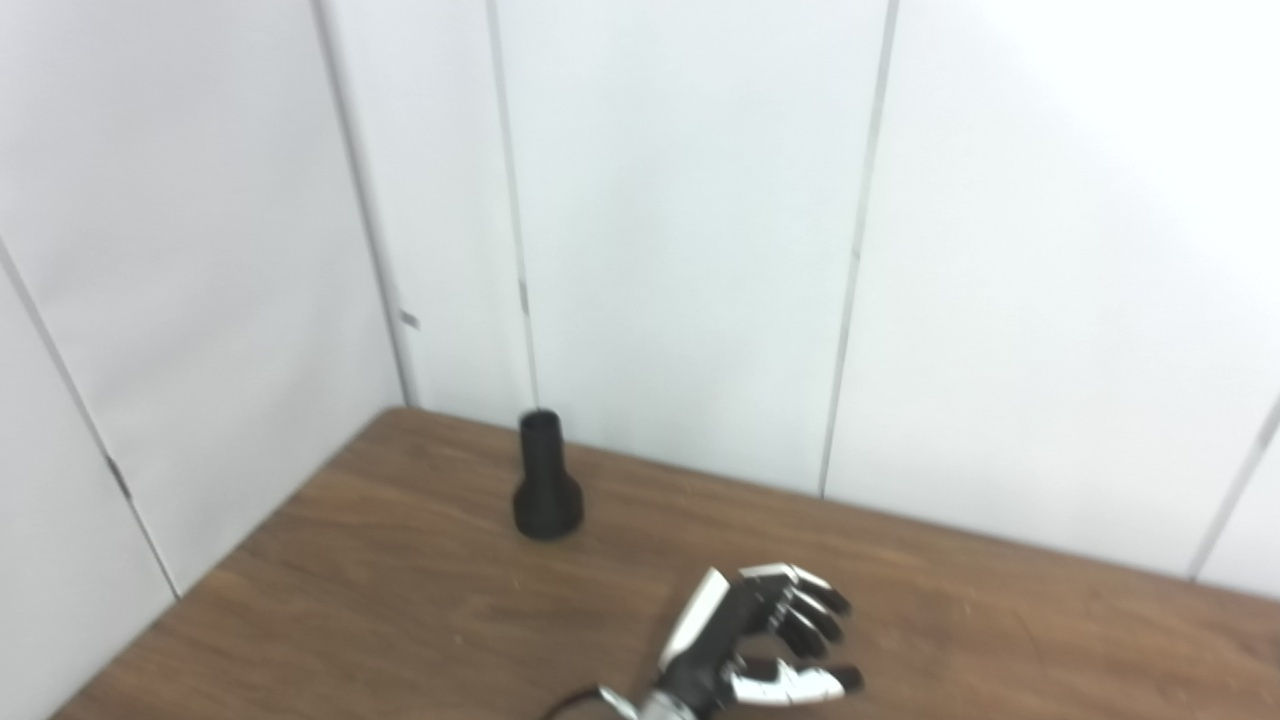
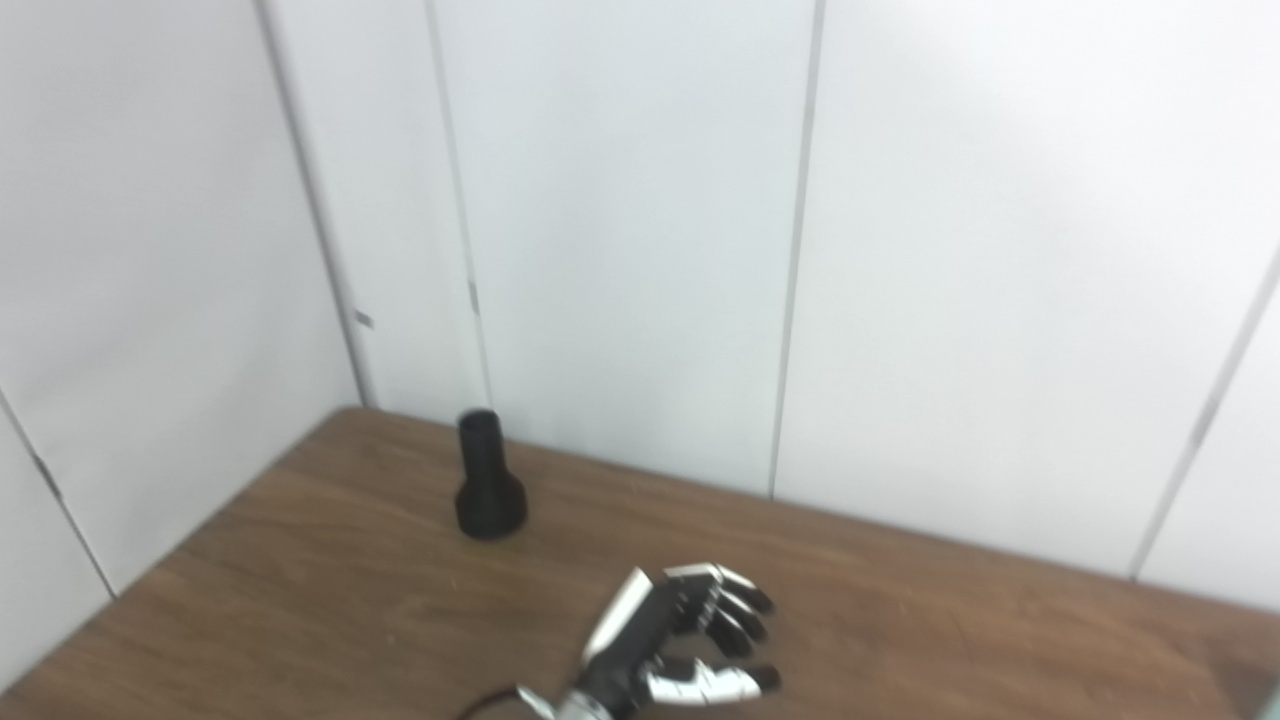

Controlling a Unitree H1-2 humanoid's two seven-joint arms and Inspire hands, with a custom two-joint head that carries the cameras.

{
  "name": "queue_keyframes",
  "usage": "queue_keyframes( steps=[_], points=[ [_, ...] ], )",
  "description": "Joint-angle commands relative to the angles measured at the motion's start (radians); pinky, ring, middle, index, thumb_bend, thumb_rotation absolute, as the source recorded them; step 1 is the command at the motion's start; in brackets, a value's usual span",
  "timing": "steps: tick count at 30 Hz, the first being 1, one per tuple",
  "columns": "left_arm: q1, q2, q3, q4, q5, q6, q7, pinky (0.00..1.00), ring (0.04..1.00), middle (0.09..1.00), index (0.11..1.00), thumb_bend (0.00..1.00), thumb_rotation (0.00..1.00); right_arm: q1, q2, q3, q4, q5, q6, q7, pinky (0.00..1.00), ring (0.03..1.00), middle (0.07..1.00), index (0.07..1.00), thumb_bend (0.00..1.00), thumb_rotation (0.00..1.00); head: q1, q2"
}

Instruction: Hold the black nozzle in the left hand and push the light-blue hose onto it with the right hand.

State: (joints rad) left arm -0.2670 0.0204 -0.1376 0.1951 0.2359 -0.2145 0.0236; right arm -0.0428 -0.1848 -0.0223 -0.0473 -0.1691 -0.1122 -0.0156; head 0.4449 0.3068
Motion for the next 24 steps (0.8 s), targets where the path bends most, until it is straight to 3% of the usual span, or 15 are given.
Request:
queue_keyframes(
  steps=[1,10,13,15,18,20,21,22,24],
  points=[
    [0.028,-0.017,-0.018,0.039,0.020,-0.048,0.018,0.46,0.458,0.506,0.492,0.50,0.00,-0.029,-0.001,-0.004,-0.016,0.015,-0.033,0.003,0.41,0.555,0.700,0.495,0.51,0.12,0.000,-0.001],
    [0.010,-0.002,-0.016,0.023,0.022,-0.024,0.023,0.48,0.464,0.514,0.484,0.50,0.00,-0.031,-0.008,-0.006,-0.007,0.006,-0.042,-0.002,0.41,0.575,0.716,0.494,0.51,0.12,0.012,0.001],
    [0.001,0.023,0.003,-0.036,0.015,0.028,0.005,0.49,0.461,0.520,0.486,0.50,0.00,-0.036,-0.013,-0.010,-0.001,0.006,-0.047,-0.003,0.41,0.576,0.716,0.494,0.51,0.12,0.019,0.007],
    [-0.005,0.048,0.025,-0.091,-0.002,0.076,-0.017,0.51,0.569,0.517,0.485,0.51,0.00,-0.042,-0.016,-0.011,0.009,0.002,-0.049,-0.005,0.41,0.576,0.712,0.494,0.51,0.12,0.024,0.008],
    [-0.016,0.090,0.058,-0.178,-0.015,0.159,-0.050,0.52,0.613,0.510,0.490,0.52,0.00,-0.048,-0.017,-0.010,0.023,-0.003,-0.052,-0.007,0.41,0.568,0.701,0.494,0.51,0.12,0.031,0.009],
    [-0.026,0.125,0.075,-0.233,-0.006,0.212,-0.069,0.52,0.631,0.648,0.497,0.51,0.05,-0.050,-0.019,-0.010,0.026,-0.004,-0.051,-0.006,0.41,0.562,0.696,0.494,0.51,0.12,0.031,0.009],
    [-0.038,0.161,0.082,-0.264,0.014,0.234,-0.082,0.52,0.634,0.667,0.498,0.51,0.05,-0.053,-0.020,-0.010,0.025,-0.004,-0.049,-0.006,0.41,0.561,0.695,0.494,0.51,0.12,0.033,0.010],
    [-0.049,0.194,0.088,-0.286,0.031,0.252,-0.095,0.53,0.652,0.693,0.634,0.64,0.04,-0.054,-0.021,-0.010,0.025,-0.004,-0.048,-0.006,0.41,0.560,0.694,0.494,0.51,0.12,0.034,0.010],
    [-0.069,0.252,0.098,-0.322,0.058,0.285,-0.113,0.53,0.665,0.714,0.709,0.70,0.04,-0.057,-0.022,-0.012,0.024,-0.001,-0.046,-0.005,0.41,0.559,0.694,0.494,0.51,0.12,0.037,0.011]
  ],
)
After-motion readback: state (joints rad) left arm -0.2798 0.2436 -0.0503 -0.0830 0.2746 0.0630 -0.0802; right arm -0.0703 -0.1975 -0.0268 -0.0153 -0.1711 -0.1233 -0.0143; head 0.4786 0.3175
